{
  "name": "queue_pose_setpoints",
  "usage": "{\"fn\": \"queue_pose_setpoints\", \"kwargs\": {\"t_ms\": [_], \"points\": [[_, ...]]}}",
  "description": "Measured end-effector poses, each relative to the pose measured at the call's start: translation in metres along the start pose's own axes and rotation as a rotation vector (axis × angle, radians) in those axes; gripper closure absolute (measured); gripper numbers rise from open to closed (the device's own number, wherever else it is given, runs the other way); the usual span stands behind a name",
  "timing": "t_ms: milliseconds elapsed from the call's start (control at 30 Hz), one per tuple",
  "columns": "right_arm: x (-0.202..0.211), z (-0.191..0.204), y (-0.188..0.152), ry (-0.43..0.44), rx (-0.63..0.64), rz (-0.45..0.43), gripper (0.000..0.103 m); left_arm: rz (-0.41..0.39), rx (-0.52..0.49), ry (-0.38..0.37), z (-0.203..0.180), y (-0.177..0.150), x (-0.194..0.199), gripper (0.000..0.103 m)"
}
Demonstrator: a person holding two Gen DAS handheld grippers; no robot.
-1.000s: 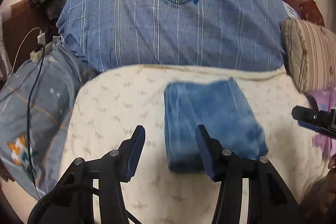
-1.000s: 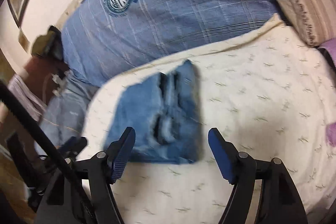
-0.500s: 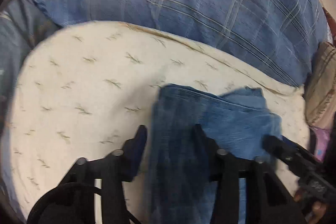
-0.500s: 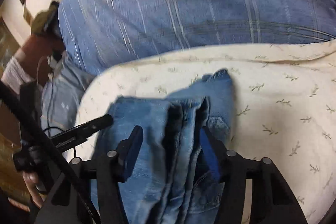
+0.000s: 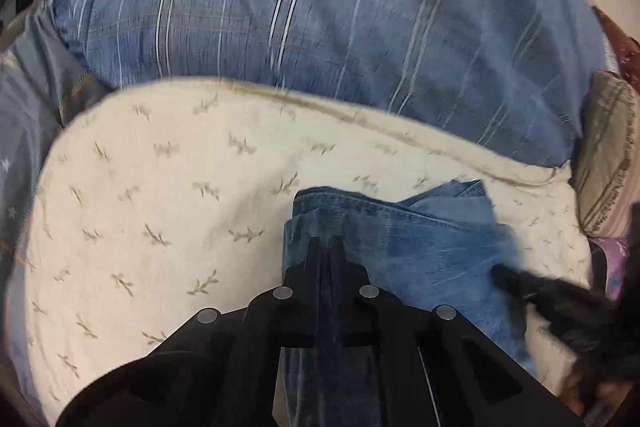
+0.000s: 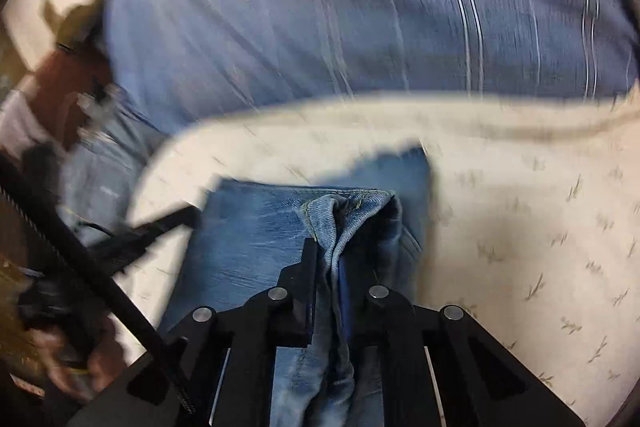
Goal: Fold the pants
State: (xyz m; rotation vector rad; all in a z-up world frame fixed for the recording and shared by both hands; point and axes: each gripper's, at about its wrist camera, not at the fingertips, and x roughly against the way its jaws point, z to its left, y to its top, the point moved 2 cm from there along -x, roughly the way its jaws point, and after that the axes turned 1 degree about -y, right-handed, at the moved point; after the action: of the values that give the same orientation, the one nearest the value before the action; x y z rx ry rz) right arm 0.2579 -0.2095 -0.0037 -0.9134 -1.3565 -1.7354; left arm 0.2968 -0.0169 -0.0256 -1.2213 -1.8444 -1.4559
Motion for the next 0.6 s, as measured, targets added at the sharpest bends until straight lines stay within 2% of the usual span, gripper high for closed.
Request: {"fn": "queue_pose_setpoints", "kwargs": {"t_ms": [67,133,167,200,233,267,333,433,600], "points": [[-0.022,-0.008,-0.005,-0.02,-0.021,0.045,0.092,0.008,-0.008,0.02,0.0,-0.001,-0.002,0.1],[-0.013,-0.003,-0.002,-0.003,-0.017,0.037,0.087,0.02,0.009,-0.011,0.002,0.002,0.006,0.093],[-0.005,0.001,0.0,-0.005,0.004,0.025,0.073,0.017,0.021,-0.04,0.004,0.003,0.011,0.085],[0.005,0.002,0.001,-0.001,0.012,0.009,0.062,0.009,0.029,-0.051,0.004,0.004,0.015,0.072],[0.011,0.002,0.0,0.006,0.004,-0.002,0.042,-0.004,0.033,-0.049,0.006,0.006,0.02,0.065],[0.021,-0.002,-0.001,0.026,-0.022,-0.026,0.027,-0.021,0.037,-0.04,0.009,0.007,0.025,0.055],[0.034,-0.009,-0.001,0.07,-0.059,-0.053,0.022,-0.023,0.057,-0.048,0.014,0.01,0.025,0.052],[0.04,-0.025,0.005,0.113,-0.111,-0.07,0.019,0.017,0.086,-0.07,0.019,0.012,0.012,0.052],[0.001,-0.055,0.015,0.21,-0.229,0.025,0.019,0.096,0.077,-0.095,0.018,0.024,-0.02,0.052]]}}
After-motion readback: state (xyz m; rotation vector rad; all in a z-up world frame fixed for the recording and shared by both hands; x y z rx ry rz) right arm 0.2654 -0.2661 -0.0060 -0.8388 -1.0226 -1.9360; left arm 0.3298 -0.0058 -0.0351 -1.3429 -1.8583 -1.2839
